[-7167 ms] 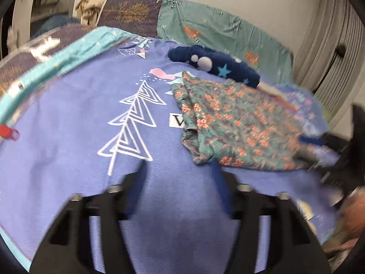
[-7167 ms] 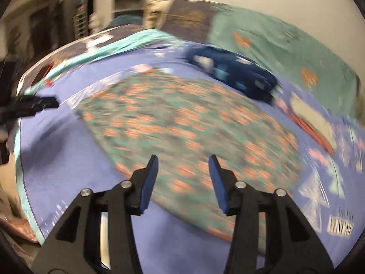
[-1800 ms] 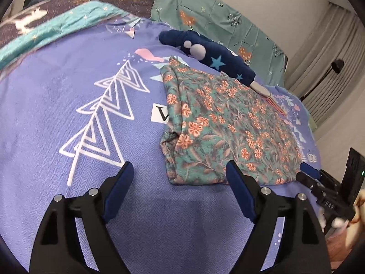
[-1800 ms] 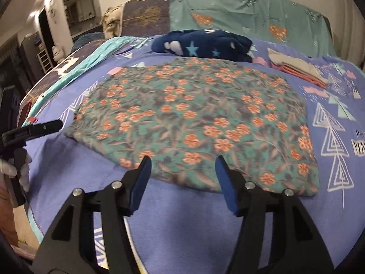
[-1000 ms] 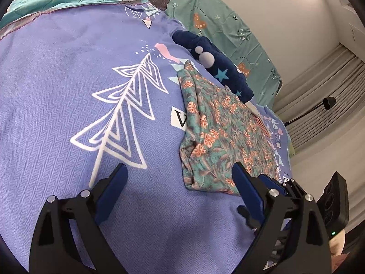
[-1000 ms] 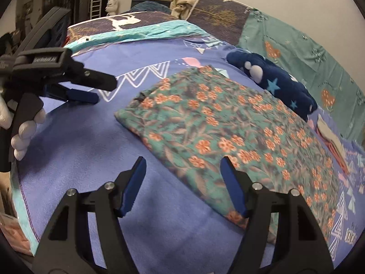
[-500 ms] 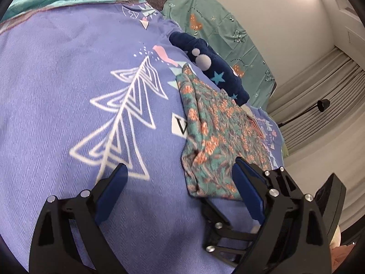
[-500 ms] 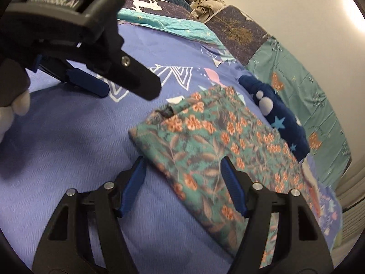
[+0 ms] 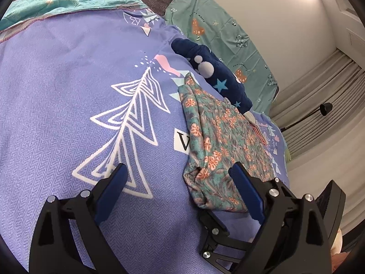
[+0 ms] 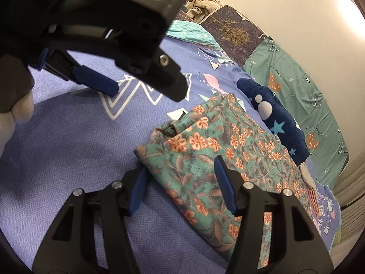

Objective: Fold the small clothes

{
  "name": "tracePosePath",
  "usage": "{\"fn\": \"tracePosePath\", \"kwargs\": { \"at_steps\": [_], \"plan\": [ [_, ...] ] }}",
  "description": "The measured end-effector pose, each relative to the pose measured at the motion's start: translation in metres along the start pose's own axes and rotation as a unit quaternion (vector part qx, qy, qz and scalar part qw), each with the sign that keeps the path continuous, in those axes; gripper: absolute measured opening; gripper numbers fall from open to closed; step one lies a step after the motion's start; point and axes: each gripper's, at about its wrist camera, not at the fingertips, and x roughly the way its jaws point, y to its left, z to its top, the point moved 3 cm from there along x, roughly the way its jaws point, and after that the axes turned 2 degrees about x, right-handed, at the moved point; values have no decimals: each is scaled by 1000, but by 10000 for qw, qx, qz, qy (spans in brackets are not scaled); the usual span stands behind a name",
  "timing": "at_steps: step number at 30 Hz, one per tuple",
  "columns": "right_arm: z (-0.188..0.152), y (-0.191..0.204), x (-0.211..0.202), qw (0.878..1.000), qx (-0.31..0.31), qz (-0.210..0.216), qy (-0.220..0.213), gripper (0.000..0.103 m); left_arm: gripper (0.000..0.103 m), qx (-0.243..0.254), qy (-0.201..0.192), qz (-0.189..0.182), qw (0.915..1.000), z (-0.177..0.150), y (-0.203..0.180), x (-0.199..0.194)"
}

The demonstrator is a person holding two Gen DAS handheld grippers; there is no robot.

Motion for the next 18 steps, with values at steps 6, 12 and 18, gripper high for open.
{"fn": "tracePosePath", "kwargs": {
  "at_steps": [6,12,18],
  "plan": [
    [4,3,9,9999,-8,9,-108,53,92,-3,-30,-25,10000,3,0,0],
    [2,2,3,9991,91,416,-86,8,92,-121,-78,-378,9992,22,-3,9],
    [0,-8,-13,9977,432,482,-185,6,92,-38,536,-657,9964,51,-23,73]
  ]
}}
